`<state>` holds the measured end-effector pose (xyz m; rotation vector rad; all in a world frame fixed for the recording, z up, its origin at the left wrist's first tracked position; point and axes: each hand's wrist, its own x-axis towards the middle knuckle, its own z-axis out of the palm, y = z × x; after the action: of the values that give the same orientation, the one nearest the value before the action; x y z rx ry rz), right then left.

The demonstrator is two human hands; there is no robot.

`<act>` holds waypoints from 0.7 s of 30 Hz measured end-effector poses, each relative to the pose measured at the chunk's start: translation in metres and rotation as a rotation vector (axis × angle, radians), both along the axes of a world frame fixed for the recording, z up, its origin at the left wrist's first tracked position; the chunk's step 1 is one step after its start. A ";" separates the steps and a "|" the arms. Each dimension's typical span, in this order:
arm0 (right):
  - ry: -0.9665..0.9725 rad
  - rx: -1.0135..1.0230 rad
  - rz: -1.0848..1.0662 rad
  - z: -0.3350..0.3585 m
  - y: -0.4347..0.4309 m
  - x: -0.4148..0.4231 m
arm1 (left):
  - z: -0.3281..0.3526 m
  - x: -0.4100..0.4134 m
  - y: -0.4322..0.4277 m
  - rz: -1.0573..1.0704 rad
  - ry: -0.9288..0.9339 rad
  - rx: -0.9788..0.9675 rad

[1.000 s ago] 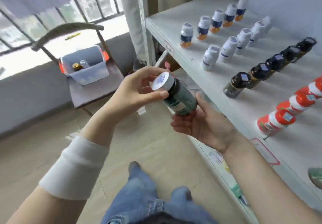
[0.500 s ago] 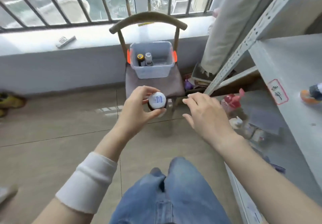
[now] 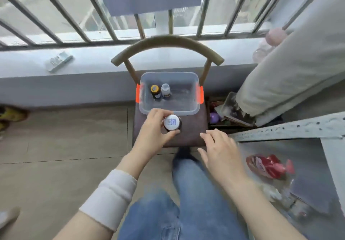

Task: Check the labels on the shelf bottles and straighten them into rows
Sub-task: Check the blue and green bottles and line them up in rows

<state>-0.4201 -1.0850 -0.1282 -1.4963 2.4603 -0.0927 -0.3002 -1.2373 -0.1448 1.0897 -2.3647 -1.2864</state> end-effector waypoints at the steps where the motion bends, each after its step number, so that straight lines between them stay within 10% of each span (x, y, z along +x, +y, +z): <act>1: 0.003 -0.005 0.011 -0.007 -0.014 -0.013 | -0.009 -0.014 -0.013 -0.001 -0.014 0.001; 21: -0.051 -0.025 0.020 -0.225 -0.178 -0.121 | -0.269 -0.154 -0.160 -0.227 -0.269 -0.385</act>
<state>-0.5408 -1.2631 -0.3528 -1.5090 2.4126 -0.1569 -0.4545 -1.3969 -0.4136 0.9416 -2.8472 -0.7246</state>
